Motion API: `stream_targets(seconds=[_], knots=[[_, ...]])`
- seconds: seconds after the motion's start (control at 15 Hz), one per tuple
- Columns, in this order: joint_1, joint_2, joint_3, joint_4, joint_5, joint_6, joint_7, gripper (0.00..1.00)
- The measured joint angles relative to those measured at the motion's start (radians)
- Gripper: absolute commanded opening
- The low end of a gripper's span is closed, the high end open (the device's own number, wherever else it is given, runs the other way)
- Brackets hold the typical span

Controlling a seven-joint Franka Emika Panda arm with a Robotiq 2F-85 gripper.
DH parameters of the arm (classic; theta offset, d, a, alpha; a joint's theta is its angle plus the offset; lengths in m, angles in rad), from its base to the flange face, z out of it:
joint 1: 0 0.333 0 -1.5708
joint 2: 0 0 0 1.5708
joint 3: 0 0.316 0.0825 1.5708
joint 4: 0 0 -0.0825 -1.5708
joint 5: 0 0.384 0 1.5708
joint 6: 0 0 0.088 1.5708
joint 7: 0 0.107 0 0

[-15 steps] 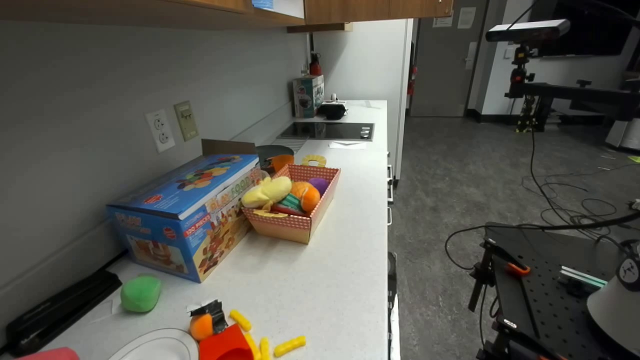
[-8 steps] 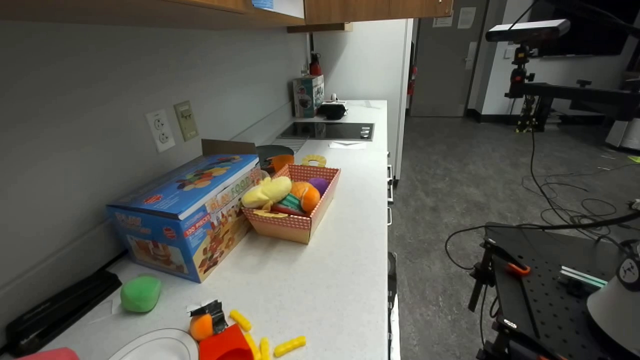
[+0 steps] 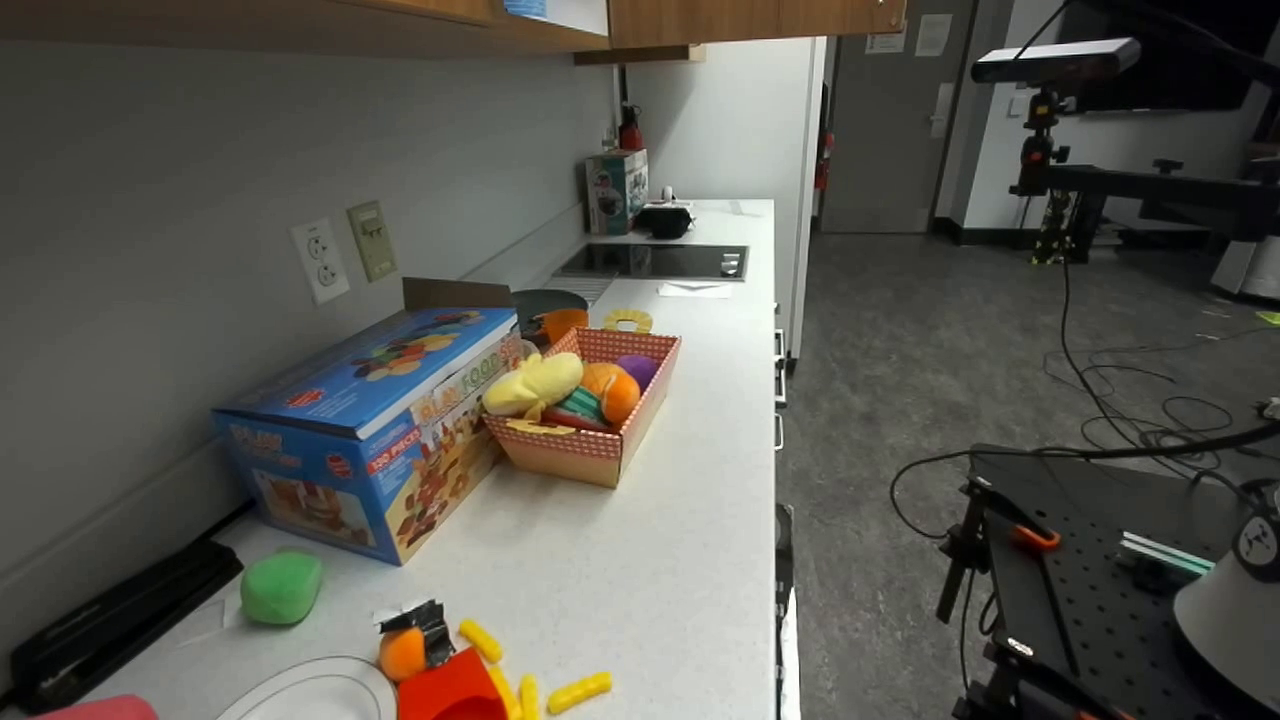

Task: Open the door of the cabinet

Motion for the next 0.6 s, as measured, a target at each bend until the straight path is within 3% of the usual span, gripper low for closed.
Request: stream_targets(seconds=[0.6], knots=[[-0.070,-0.006,0.022,0.002,0.200,-0.162,-0.018,1.00]])
